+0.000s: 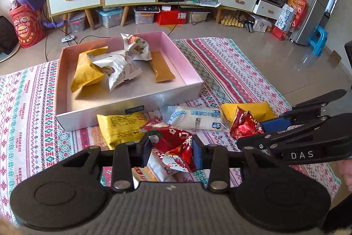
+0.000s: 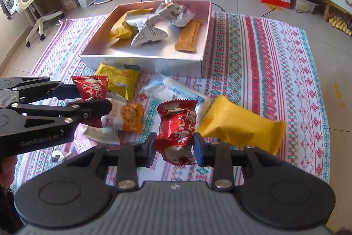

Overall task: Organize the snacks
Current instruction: 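Carry both red candies into the pink box and open both tools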

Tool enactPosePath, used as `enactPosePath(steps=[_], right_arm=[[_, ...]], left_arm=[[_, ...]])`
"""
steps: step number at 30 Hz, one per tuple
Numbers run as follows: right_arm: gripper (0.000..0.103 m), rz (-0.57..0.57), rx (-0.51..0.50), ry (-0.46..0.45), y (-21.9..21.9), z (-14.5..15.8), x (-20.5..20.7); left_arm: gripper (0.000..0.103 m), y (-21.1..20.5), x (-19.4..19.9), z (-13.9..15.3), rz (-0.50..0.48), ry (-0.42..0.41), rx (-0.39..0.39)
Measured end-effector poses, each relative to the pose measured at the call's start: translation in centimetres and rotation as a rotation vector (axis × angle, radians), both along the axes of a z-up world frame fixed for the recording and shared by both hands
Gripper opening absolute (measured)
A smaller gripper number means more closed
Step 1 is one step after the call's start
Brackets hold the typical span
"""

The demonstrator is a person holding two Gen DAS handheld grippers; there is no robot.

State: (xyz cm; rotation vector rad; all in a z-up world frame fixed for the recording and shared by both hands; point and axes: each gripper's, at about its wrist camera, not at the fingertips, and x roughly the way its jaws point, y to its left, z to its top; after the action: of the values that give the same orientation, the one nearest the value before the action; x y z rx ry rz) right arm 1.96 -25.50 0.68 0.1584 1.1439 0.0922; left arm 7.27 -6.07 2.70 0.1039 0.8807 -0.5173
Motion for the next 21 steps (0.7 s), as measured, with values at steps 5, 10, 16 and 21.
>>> enactPosePath(steps=[5,10,16,21], right_arm=[[0.031,-0.016,0.028,-0.013,0.6,0.2,1.9],[0.031,-0.035,0.035,-0.011,0.7,0.4,3.6],[0.031,-0.056,0.027,-0.020,0.6,0.5,6.2],[0.031,-0.083,0.057,-0.079,0.3,0.3,8.5]], left_arm=[[0.044,1.6,1.7,0.7,0.035,-0.027,0.009],[0.044,3.2,3.8,0.9,0.084,-0.035,0.011],[0.044,4.3,6.5,0.8,0.132,-0.044,0.033],[0.044,4.4,8.6,0.3,0.170,-0.051,0.048]])
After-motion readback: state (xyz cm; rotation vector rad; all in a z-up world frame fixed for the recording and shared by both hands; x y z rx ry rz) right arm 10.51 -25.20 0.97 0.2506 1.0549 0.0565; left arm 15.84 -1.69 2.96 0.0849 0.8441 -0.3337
